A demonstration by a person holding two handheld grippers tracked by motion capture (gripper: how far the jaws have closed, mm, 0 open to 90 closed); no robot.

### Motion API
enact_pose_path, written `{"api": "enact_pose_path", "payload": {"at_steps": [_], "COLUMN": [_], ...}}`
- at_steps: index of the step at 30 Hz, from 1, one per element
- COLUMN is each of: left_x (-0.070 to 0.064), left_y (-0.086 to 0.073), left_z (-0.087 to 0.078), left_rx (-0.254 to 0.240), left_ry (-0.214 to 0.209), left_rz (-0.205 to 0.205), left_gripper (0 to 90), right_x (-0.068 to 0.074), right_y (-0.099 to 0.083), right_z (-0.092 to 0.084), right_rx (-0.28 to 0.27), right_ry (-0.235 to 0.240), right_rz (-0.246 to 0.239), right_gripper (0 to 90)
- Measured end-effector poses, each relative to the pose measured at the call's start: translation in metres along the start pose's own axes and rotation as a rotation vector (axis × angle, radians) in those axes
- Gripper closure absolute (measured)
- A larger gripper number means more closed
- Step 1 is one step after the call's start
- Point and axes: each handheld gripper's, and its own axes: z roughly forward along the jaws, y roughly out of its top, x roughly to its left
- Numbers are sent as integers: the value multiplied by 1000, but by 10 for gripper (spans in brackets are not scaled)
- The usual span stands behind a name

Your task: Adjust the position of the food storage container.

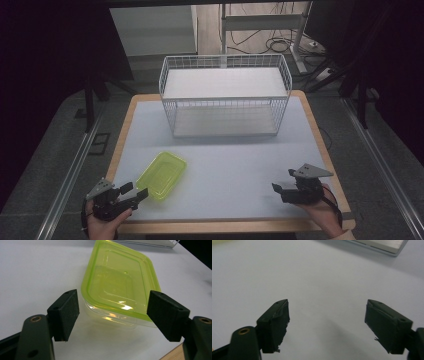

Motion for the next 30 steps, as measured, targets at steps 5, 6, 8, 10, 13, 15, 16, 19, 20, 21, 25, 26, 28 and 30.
{"api": "enact_pose_path", "payload": {"at_steps": [5,6,8,10,13,15,16,19,20,21,25,26,28,30], "left_x": [-1,-1,-3,-5,-6,-6,-6,-3,-3,-2,-3,-4,-5,-3], "left_y": [0,0,0,0,-1,-1,-2,-3,-4,-5,-11,-12,-14,-15], "left_z": [-3,-4,-6,-9,-16,-22,-25,-30,-31,-31,-28,-27,-21,-16], "left_rx": [-14,-15,-17,-21,-38,-46,-49,-30,-21,-10,30,44,66,80], "left_ry": [-5,-5,-7,-3,-6,-7,-4,12,13,15,17,22,39,43], "left_rz": [-21,-20,-12,-10,-13,-14,-16,-15,-14,-13,-7,1,16,14], "left_gripper": [254,255,255,270,360,510,558,752,820,850,895,895,896,896], "right_x": [-2,-2,-1,0,1,1,1,0,0,0,0,0,0,1], "right_y": [-1,0,1,2,2,1,1,1,1,1,1,1,1,1], "right_z": [-3,-3,-5,-6,-5,-5,-5,-4,-4,-4,-4,-4,-4,-4], "right_rx": [-16,-15,-24,-28,-21,-15,-15,-16,-15,-14,-13,-12,-11,-12], "right_ry": [16,19,14,13,9,1,0,-1,-3,-3,-5,-5,-6,-7], "right_rz": [20,21,20,16,12,11,13,15,15,16,14,12,9,8], "right_gripper": [217,217,217,217,217,216,216,216,216,216,216,216,216,216]}}
